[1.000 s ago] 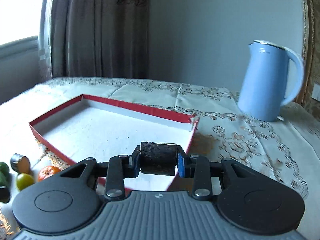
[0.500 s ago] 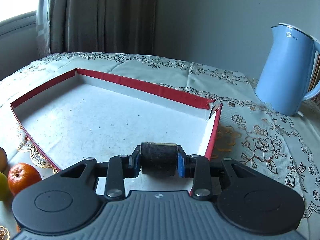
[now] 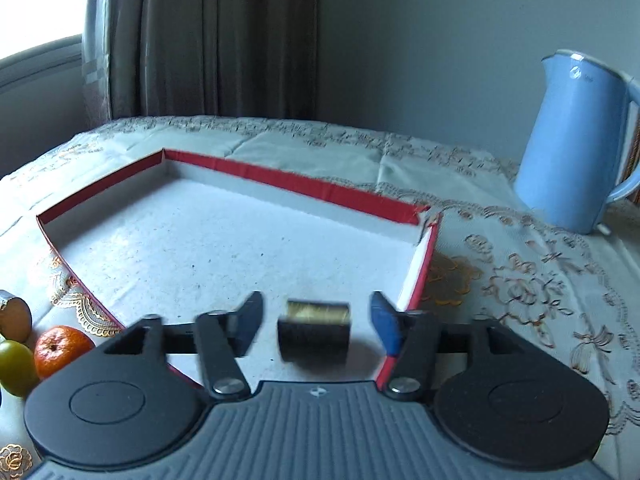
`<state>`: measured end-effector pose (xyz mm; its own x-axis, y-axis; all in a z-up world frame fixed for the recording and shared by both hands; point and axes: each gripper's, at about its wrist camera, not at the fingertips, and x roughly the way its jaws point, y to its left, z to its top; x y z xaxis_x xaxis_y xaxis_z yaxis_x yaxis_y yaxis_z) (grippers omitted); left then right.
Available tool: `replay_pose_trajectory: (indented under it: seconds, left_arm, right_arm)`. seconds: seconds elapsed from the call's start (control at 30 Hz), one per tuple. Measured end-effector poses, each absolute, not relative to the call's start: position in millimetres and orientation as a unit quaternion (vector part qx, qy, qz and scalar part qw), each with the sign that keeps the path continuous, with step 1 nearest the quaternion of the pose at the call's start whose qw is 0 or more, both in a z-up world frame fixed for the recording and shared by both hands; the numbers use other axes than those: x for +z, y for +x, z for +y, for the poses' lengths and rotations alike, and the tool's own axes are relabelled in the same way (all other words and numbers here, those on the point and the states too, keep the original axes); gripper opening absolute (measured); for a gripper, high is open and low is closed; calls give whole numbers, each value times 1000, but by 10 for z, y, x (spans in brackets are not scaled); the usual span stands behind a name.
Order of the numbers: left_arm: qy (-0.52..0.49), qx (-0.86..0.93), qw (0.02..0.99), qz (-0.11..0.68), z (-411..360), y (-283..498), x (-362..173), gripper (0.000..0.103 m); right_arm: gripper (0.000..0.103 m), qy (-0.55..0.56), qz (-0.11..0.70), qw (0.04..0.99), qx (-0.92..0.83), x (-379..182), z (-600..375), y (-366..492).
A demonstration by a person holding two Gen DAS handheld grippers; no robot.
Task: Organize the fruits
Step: 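Carry eggplant slice into red tray and open right tool while left tool holds cucumber, then carry cucumber piece into red tray and open left tool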
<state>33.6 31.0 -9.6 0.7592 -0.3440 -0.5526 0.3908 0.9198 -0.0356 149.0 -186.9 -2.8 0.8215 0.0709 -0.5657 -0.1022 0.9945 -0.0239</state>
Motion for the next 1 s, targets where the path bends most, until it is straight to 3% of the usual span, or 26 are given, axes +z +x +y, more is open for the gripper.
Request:
replay_pose_trajectory:
  seconds: [0.27, 0.33, 1.0]
  left_arm:
    - [43, -184, 937, 292, 242, 442, -40, 27]
    - [45, -177, 939, 292, 229, 495, -15, 27]
    - [36, -93, 952, 288, 176, 1421, 195, 27]
  right_arm:
    - [72, 12, 272, 961, 44, 84, -2006, 1352]
    - [81, 13, 265, 964, 25, 95, -2032, 1330]
    - [81, 130, 284, 949, -35, 23, -2530, 1313]
